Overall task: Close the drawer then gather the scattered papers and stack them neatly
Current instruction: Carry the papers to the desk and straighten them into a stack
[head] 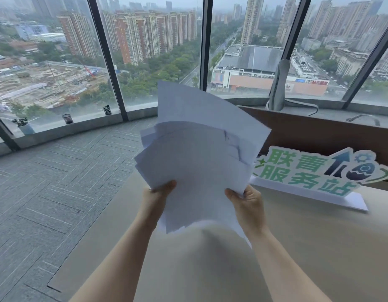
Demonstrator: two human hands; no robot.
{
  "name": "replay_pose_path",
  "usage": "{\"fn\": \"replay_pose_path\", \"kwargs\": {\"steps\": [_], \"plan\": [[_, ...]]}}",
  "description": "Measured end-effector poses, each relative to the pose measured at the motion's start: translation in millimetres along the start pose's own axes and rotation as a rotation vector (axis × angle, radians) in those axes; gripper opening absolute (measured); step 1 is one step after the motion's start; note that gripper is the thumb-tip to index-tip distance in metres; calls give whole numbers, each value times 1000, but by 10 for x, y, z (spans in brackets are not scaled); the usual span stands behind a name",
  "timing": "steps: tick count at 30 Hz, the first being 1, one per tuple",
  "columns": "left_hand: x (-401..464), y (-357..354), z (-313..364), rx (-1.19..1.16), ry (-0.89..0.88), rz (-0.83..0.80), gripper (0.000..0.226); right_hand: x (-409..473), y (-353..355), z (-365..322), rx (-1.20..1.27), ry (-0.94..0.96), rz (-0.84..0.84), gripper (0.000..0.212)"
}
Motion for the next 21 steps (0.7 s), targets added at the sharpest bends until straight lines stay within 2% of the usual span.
{"fn": "replay_pose_path", "kwargs": {"steps": [3, 7, 9, 11, 15, 19, 21], "plan": [[-68, -51, -151, 17, 49, -4, 18, -89, -8, 217, 27, -98, 39, 26], [-81, -7, -101, 43, -33, 87, 12, -79, 89, 149, 68, 1, 103, 21], [-97, 21, -113, 33, -68, 58, 9, -71, 135, 149, 82, 22, 83, 20], [-126, 51, -233, 46, -24, 7, 17, -75, 155, 276, 55, -46, 73, 19], [-136, 37, -462, 64, 70, -30, 9, -85, 121, 491, -10, -128, 64, 20], [-114, 3, -284, 7, -28, -12, 11, -22, 134, 286, 58, -16, 94, 15], [-102, 15, -235, 8, -61, -48, 22, 12, 195, 262, 98, -1, 76, 14]]}}
Point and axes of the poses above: each hand's wrist, its own x-axis towards the middle knuckle, its own y-axis out of the back of the hand, z = x × y, the point moved 4 cm from there along x, towards the middle knuckle, and after that the axes turned 3 degrees about x, right-handed, at the moved point
